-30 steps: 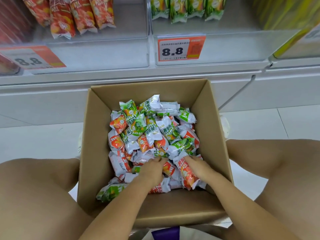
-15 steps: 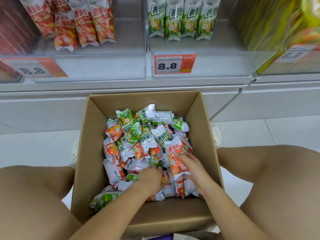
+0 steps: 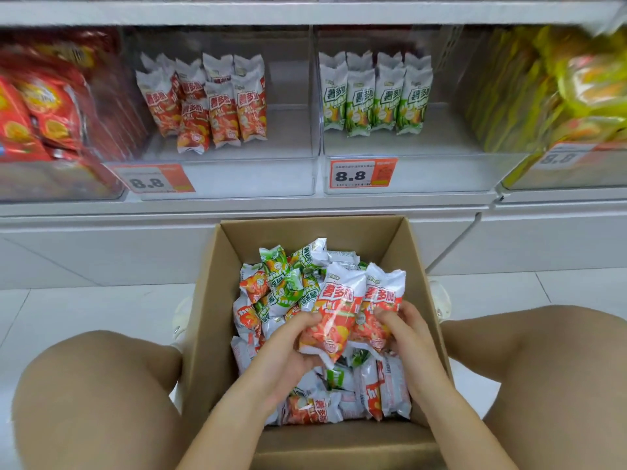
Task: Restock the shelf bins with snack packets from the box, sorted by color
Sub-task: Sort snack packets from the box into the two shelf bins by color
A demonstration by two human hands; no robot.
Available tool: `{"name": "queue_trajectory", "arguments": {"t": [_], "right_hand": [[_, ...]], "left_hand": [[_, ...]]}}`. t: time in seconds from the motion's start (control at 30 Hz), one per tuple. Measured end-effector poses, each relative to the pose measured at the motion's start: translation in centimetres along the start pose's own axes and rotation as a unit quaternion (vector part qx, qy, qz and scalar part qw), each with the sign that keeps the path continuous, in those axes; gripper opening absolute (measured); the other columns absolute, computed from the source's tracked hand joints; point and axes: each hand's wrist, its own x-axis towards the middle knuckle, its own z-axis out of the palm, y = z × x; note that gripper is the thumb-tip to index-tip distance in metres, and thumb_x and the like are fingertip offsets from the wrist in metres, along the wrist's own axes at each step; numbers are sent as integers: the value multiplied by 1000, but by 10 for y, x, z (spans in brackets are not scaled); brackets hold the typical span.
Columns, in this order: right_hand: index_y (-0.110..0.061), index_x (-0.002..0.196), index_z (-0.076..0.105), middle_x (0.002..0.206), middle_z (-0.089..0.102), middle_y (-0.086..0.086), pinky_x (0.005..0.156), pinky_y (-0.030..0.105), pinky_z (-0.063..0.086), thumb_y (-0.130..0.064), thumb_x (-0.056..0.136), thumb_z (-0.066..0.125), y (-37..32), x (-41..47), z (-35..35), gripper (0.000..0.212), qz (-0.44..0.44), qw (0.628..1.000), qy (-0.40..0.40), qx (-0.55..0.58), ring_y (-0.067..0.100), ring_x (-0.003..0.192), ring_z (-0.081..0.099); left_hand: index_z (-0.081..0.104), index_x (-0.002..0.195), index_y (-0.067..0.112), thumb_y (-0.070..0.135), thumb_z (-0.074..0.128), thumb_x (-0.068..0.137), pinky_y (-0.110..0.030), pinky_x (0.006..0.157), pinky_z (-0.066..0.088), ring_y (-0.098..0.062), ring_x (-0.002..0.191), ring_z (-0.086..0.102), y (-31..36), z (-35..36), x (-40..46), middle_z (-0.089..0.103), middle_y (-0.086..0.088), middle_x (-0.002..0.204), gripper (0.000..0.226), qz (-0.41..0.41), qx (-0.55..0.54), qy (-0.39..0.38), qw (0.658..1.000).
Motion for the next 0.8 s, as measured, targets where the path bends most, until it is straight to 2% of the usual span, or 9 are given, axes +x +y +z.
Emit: {"name": "queue_trajectory", "arguments": {"t": [0.07,0.13,0.27,0.37,0.43,0.57,0.63,0.7,0.8], "right_hand": [[-28,118,55,114,68,1,94,45,52,-24,87,66,-5,-6,9,33,-18,1000,-14,-10,19,102,67],[-31,117,56,114,67,-3,97,46,50,-27,86,68,-11,-11,16,33,-31,999,-25,-21,17,105,66],[-31,115,57,115,67,-3,97,48,49,-33,79,74,-18,-19,26,39,-39,998,-31,-45,17,106,65],[-34,112,57,116,66,-3,98,45,49,-31,80,74,-21,-22,32,36,-40,997,-46,-56,17,110,63],[-33,107,56,113,66,-1,96,40,50,-22,85,71,-23,-23,35,29,-44,996,-55,-58,17,108,63],[-33,110,54,117,65,2,88,31,53,-24,87,67,-28,-25,38,28,-42,994,-69,-69,16,108,64],[-27,120,56,117,66,2,81,26,53,-27,88,65,-30,-25,40,33,-35,994,-79,-67,14,105,66],[-20,131,51,117,66,-1,77,22,53,-36,87,63,-36,-27,43,49,-30,993,-96,-66,8,100,67],[-29,138,46,125,62,-9,91,26,51,-64,73,68,-47,-31,50,76,-45,987,-132,-85,4,109,62]], "left_hand": [[63,92,5,22,64,79,-40,74,52,-22,71,63,0,0,-3,65,-13,84,21,21,2,-6,1000],[62,91,5,25,64,76,-41,78,51,-23,75,63,3,1,-8,65,-13,86,24,41,18,7,999],[65,111,13,37,65,83,-33,94,45,-11,95,66,10,5,-17,71,-3,109,37,72,113,30,991],[64,122,21,55,67,74,-43,108,38,-17,116,61,16,7,-24,68,0,120,59,94,149,20,984],[64,123,26,58,66,75,-44,109,37,-17,117,61,20,9,-29,68,1,120,57,106,155,23,982],[66,119,29,56,59,83,-44,108,39,-16,114,62,22,9,-32,70,2,117,45,115,178,20,977],[65,121,28,57,57,86,-43,108,39,-16,115,62,22,9,-33,69,1,118,46,112,184,14,976],[65,121,25,54,52,88,-42,107,40,-16,113,63,26,10,-34,70,0,117,45,106,178,14,978],[66,117,23,48,49,87,-41,107,40,-17,110,65,32,11,-34,71,-1,115,43,109,154,23,982]]}}
